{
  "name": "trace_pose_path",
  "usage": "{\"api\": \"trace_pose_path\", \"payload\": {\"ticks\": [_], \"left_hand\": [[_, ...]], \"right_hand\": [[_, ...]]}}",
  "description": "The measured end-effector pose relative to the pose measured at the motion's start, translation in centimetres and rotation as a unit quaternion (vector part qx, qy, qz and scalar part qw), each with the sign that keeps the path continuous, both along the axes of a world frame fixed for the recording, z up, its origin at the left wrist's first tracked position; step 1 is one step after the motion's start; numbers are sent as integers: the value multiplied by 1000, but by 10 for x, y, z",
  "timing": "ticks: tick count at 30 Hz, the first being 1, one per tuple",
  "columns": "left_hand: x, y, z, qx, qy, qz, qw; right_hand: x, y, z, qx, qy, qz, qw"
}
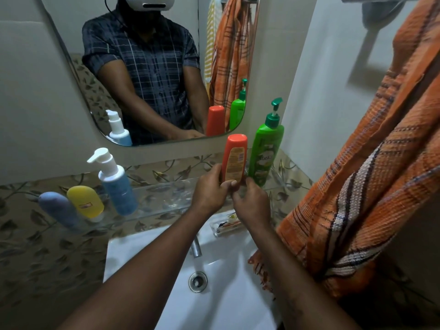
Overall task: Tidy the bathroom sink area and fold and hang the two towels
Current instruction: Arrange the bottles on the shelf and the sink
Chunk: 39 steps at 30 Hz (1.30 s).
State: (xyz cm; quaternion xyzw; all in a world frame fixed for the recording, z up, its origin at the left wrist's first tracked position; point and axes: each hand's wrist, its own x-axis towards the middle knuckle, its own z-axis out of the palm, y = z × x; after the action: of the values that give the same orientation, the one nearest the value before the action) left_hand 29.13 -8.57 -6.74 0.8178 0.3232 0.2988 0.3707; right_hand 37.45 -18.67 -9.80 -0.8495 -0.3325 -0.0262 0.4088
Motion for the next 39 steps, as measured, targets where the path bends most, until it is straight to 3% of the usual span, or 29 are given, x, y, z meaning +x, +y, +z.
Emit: {"api": "trace_pose_path", "payload": {"ticks": [14,23,33,36,39], "left_hand": [[-4,-8,-1,-44,-1,17,999],[-15,-24,5,-3,-2,64,998],[-32,-65,27,27,-85,134,987],[-31,-80,40,10,-122,80,989],[-31,-95,55,-15,-171,21,985]], "right_hand": [[-5,-20,6,12,2,3,1000],[-18,-40,11,30,0,18,999],[-36,-69,26,84,6,27,996],[-48,-87,40,134,-38,23,990],[-62,-114,64,245,-154,-25,957]]}}
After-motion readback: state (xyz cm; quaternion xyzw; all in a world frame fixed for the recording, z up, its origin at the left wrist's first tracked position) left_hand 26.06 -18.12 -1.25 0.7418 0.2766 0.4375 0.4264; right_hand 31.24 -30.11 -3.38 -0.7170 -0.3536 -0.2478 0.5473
